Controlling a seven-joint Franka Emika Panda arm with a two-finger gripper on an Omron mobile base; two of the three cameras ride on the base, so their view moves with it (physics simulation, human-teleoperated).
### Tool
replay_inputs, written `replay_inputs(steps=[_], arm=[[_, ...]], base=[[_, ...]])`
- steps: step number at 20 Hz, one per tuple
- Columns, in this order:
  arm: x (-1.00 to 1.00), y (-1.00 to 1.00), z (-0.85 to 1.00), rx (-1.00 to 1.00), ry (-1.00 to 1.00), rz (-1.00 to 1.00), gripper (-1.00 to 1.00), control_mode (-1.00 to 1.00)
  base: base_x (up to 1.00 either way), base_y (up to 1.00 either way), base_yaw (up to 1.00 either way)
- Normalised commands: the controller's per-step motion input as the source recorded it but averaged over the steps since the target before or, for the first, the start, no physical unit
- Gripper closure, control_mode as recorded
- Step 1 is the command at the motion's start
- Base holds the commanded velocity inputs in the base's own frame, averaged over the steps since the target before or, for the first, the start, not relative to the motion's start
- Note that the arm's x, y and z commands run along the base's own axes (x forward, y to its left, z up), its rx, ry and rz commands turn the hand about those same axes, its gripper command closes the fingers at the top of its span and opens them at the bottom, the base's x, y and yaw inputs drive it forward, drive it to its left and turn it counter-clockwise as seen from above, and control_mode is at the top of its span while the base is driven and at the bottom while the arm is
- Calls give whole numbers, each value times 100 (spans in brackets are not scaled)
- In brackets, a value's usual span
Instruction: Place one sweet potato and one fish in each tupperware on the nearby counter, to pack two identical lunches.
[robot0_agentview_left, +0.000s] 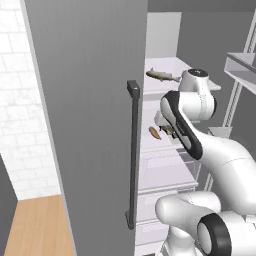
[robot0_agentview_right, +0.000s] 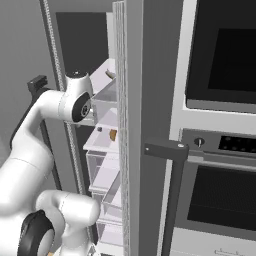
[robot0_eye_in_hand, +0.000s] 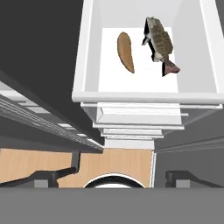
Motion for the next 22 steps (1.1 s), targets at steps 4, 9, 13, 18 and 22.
replay_inputs(steps=[4, 9, 13, 18, 22], arm=[[-14, -17, -35, -5, -1, -1, -100, -100], [3, -16, -51, -4, -6, 0, -100, -100], [34, -17, -48, 0, -22, 0, -100, -100], [40, -21, -17, 0, -1, 0, -100, -100], [40, -29, 0, 0, 10, 0, -100, -100]], base=[[0, 0, 0], [0, 0, 0], [0, 0, 0], [0, 0, 0], [0, 0, 0]])
